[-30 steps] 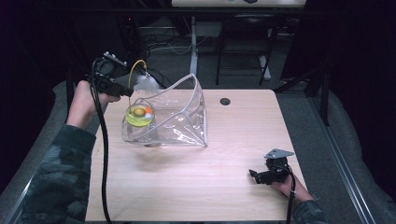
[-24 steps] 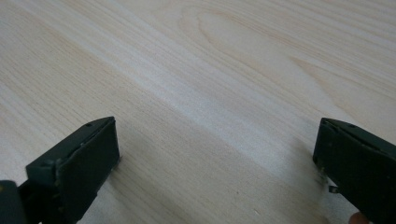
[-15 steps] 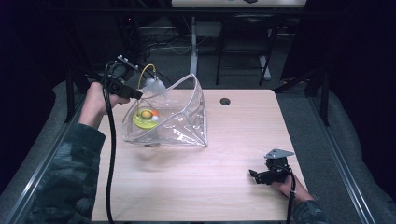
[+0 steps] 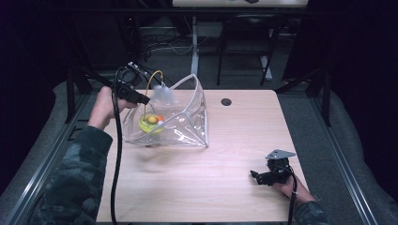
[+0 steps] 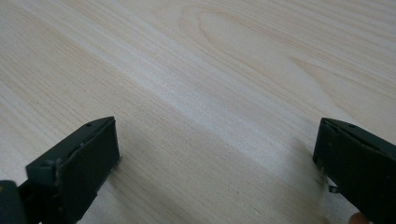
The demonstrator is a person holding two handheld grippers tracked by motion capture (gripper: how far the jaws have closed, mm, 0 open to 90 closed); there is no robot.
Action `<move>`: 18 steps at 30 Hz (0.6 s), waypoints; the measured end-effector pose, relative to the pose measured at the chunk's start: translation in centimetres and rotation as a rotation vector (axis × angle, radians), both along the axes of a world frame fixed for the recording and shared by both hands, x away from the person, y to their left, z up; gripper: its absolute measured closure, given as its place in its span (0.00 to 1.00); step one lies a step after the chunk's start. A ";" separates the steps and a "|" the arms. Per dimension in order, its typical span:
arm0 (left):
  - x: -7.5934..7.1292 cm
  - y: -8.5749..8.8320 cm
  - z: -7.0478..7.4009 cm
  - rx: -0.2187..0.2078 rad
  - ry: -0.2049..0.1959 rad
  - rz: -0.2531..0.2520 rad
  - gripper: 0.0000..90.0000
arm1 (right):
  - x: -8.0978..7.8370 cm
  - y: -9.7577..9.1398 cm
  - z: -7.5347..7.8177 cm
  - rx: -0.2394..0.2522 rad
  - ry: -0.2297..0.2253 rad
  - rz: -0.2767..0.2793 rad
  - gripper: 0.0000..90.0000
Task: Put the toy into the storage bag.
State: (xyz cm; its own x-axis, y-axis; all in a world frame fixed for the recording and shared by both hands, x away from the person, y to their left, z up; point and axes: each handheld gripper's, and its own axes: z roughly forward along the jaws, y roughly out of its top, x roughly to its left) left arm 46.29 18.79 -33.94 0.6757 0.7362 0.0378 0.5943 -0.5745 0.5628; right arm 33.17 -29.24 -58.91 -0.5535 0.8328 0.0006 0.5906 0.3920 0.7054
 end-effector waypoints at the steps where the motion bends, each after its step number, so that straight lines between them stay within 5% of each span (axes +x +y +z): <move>1: 0.0 -0.1 0.0 0.001 0.001 -0.006 0.98 | 0.0 0.0 0.0 0.000 0.000 0.000 0.00; 11: 0.5 -0.8 -1.0 0.006 0.026 -0.017 0.98 | 0.0 0.0 0.0 0.000 -0.001 0.000 0.00; 18: 1.1 -1.2 -3.0 0.027 0.062 -0.023 0.98 | 0.0 0.0 0.0 0.000 0.000 0.000 0.00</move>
State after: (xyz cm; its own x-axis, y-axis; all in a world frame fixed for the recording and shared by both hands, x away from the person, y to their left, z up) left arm 47.35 17.61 -36.98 0.6943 0.7195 0.0153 0.6137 -0.6030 0.5096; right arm 33.15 -29.24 -58.91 -0.5536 0.8328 0.0005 0.5909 0.3924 0.7049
